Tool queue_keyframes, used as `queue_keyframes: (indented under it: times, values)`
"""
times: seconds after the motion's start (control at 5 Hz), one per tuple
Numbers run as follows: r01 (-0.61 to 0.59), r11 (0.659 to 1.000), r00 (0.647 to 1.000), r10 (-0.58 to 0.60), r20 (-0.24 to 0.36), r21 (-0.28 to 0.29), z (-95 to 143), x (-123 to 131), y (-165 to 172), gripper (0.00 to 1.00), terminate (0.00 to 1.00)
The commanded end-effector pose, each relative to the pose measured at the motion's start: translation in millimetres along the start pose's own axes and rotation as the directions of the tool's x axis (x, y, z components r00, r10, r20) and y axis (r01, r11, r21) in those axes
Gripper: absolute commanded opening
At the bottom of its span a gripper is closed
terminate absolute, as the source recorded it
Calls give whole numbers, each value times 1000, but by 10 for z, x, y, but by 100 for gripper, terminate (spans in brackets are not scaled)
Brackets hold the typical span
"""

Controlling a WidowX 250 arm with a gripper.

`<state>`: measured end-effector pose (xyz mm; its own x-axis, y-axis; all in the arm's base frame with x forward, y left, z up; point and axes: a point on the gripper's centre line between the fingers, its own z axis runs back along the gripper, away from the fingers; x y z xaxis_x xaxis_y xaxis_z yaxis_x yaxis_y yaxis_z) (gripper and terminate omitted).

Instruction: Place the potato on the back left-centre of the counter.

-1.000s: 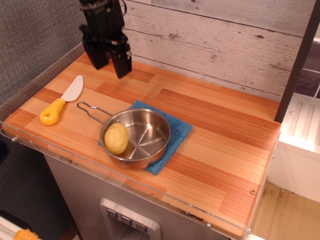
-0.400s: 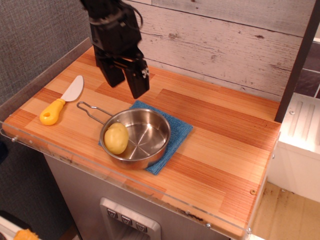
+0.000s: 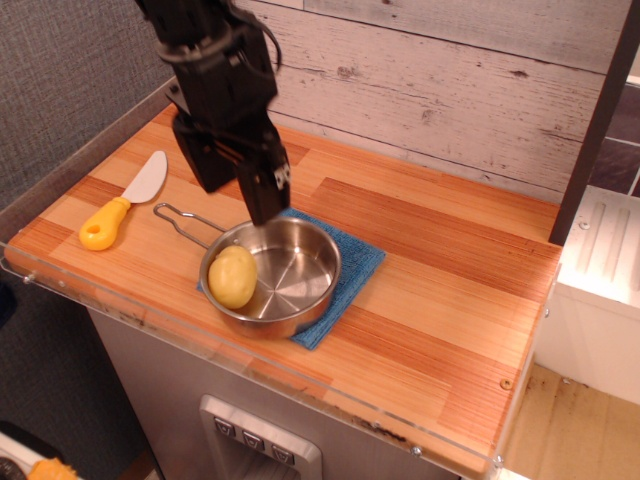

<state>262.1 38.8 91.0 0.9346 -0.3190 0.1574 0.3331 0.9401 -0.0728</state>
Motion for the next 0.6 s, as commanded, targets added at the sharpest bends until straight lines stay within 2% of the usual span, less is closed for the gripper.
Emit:
queue_keyframes:
  times: [0.0, 0.2, 0.4]
  values:
    - [6, 1000, 997, -5, -83, 19, -295, -46, -73, 100, 0]
    - [9, 1000, 989, -6, -145, 20, -459, -90, -26, 100, 0]
    - [-4, 1000, 985, 6, -174, 12, -566, -97, 33, 100, 0]
